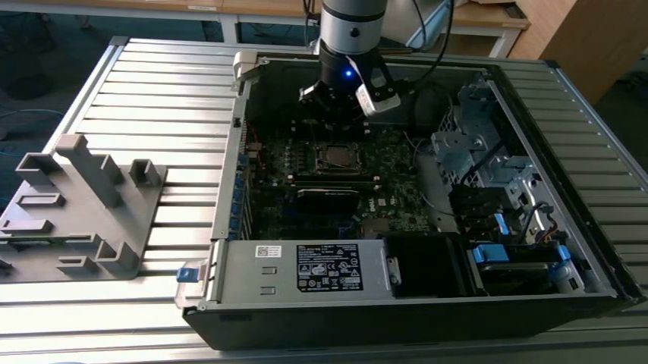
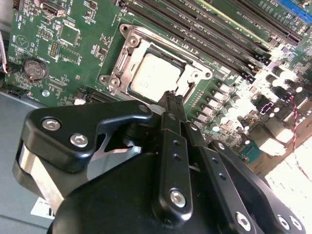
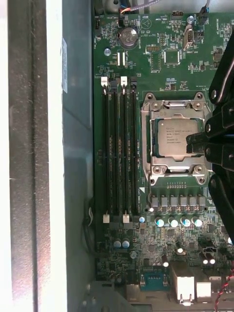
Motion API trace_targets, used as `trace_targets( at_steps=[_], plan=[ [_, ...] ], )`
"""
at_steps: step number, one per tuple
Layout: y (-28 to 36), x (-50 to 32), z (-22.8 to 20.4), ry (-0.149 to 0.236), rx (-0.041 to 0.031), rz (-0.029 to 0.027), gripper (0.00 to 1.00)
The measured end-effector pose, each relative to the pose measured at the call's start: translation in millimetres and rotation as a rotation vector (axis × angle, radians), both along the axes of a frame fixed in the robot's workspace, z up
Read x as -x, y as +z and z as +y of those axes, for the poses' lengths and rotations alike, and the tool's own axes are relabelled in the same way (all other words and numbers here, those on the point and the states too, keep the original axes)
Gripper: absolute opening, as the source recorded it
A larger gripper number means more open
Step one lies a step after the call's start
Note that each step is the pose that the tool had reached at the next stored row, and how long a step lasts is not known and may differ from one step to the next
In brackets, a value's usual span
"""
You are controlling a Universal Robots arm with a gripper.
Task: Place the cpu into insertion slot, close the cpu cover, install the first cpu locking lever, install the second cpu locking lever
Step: 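Install the first cpu locking lever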
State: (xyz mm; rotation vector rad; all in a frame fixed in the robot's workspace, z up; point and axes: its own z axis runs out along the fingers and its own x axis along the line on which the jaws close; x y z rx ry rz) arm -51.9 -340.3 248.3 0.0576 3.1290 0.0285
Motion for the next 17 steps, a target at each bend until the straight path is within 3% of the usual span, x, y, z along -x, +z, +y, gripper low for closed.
trace_targets(
  at_steps=[8,17],
  plan=[
    [0.2,2.7,0.0,0.000,0.0002,0.0001,0.11],
    [-1.0,20.4,0.0,0.000,0.0002,0.0001,0.11]
  ],
)
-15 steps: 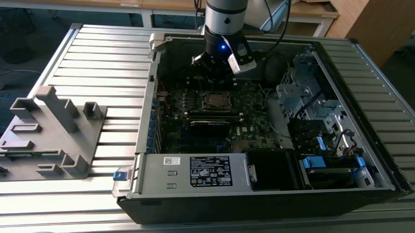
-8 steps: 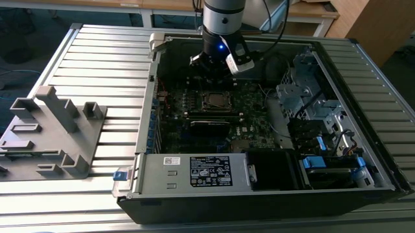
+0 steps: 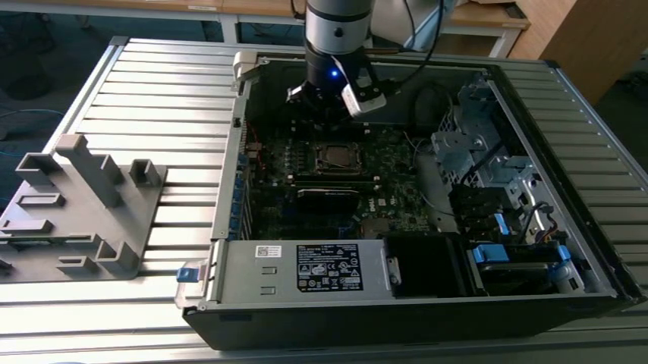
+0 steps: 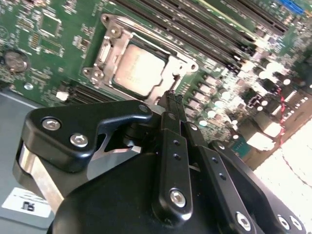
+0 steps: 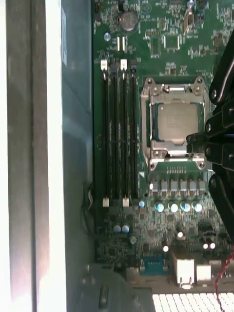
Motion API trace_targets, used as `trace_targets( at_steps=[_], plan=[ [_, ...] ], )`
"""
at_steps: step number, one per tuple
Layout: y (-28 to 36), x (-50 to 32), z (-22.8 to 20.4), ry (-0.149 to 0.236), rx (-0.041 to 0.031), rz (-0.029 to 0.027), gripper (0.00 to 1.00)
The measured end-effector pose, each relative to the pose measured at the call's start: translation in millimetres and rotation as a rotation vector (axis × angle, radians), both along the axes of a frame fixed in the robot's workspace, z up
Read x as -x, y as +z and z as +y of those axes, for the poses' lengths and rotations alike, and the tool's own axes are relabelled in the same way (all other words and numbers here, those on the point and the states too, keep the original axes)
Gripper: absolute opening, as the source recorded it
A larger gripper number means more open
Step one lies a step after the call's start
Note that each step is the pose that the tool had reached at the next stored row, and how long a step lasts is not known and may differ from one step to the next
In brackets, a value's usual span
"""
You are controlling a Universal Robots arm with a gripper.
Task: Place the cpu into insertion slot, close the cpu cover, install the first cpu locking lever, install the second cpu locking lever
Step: 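Install the first cpu locking lever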
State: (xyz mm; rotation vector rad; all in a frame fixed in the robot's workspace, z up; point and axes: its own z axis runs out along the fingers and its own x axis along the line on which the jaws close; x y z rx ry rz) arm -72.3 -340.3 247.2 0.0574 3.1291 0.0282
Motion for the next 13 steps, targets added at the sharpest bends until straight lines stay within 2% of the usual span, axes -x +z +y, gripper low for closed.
trace_targets(
  at_steps=[4,9,13],
  plan=[
    [-0.4,7.6,0.0,0.000,-0.0001,-0.0001,0.11],
    [0.7,7.9,0.0,0.000,0.0002,0.0001,0.11],
    [5.9,7.9,0.0,0.000,0.0000,0.0000,0.11]
  ],
)
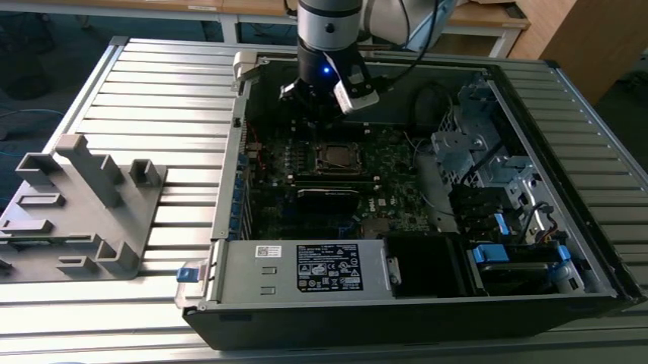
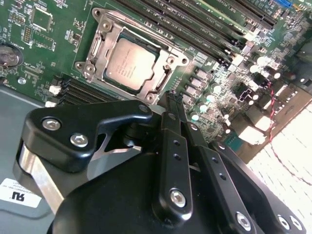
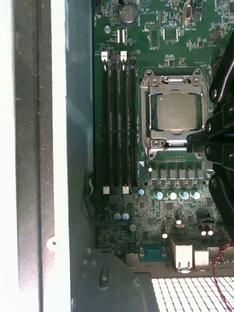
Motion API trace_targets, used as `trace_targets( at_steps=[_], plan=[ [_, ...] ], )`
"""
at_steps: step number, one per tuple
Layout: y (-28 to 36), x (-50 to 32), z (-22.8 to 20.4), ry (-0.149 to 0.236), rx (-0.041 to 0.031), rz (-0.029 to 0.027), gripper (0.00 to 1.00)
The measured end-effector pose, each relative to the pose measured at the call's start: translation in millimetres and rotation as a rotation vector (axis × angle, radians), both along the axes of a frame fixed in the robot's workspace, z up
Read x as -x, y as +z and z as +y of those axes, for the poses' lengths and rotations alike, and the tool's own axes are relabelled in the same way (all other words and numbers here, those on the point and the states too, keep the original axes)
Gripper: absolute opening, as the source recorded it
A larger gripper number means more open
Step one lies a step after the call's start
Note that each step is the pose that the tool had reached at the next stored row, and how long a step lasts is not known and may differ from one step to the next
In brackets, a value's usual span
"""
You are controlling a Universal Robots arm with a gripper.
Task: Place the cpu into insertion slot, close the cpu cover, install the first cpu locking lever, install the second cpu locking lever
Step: 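Install the first cpu locking lever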
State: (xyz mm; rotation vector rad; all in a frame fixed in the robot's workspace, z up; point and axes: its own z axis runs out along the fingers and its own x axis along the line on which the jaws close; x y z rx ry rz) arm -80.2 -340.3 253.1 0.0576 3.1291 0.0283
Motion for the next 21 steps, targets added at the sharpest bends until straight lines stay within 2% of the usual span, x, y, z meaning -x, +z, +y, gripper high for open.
trace_targets(
  at_steps=[2,8,18,21],
  plan=[
    [3.6,0.0,0.0,0.000,0.0001,0.0001,0.11],
    [3.9,1.0,0.0,0.000,0.0001,0.0001,0.11],
    [1.8,17.0,0.0,0.000,0.0000,-0.0001,0.11],
    [1.5,19.0,0.0,0.000,0.0003,0.0001,0.11]
  ],
)
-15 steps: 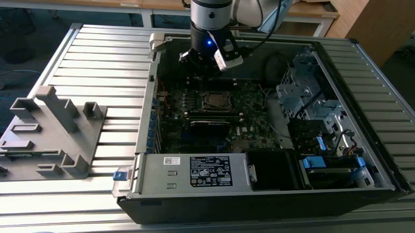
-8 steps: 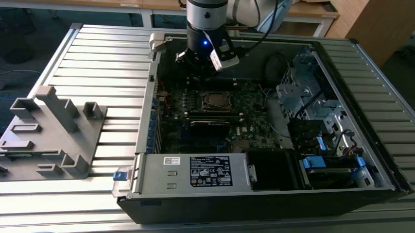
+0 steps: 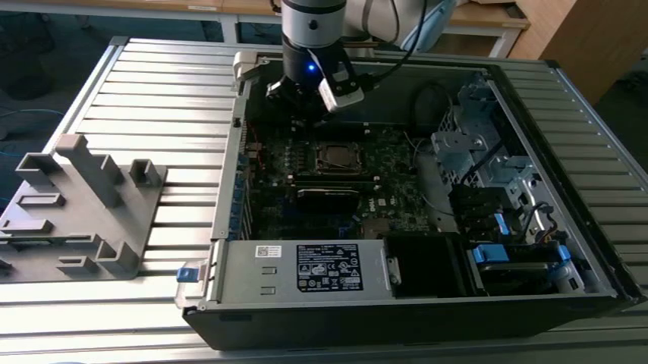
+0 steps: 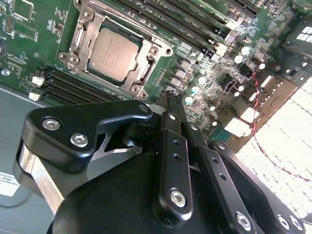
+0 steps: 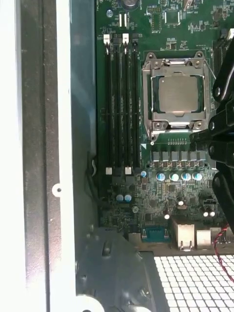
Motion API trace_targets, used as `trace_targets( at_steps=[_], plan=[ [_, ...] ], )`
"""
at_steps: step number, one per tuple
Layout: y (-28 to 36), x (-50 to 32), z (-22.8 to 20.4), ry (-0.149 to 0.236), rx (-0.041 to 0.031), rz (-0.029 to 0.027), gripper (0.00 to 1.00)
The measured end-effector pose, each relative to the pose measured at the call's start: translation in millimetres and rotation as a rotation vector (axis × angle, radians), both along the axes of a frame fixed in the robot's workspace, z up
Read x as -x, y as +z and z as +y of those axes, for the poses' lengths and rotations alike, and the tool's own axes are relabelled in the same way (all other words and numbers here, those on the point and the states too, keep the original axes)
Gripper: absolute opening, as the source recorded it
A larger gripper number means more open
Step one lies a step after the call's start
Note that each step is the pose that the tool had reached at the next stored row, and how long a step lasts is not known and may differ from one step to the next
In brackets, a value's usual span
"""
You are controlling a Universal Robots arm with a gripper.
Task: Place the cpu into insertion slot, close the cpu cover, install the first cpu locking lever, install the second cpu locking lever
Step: 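Install the first cpu locking lever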
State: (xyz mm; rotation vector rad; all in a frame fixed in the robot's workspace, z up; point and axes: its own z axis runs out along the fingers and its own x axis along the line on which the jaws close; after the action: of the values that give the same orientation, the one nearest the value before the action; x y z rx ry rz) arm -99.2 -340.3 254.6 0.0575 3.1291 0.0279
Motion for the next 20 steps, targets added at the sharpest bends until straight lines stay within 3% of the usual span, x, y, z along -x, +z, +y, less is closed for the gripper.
trace_targets(
  at_steps=[3,6,11,17,19,20],
  plan=[
    [0.1,0.2,-0.1,0.000,-0.0013,0.0001,0.11],
    [0.0,0.2,-0.1,0.000,-0.0288,-0.0001,0.11],
    [-0.1,2.6,-0.2,0.000,-0.0478,0.0000,0.11],
    [-0.1,6.5,-0.6,0.000,-0.1044,0.0000,0.11],
    [-0.1,7.2,-0.9,0.000,-0.1303,-0.0001,0.11],
    [-0.1,7.2,-0.8,0.000,-0.1341,-0.0001,0.11]
  ],
)
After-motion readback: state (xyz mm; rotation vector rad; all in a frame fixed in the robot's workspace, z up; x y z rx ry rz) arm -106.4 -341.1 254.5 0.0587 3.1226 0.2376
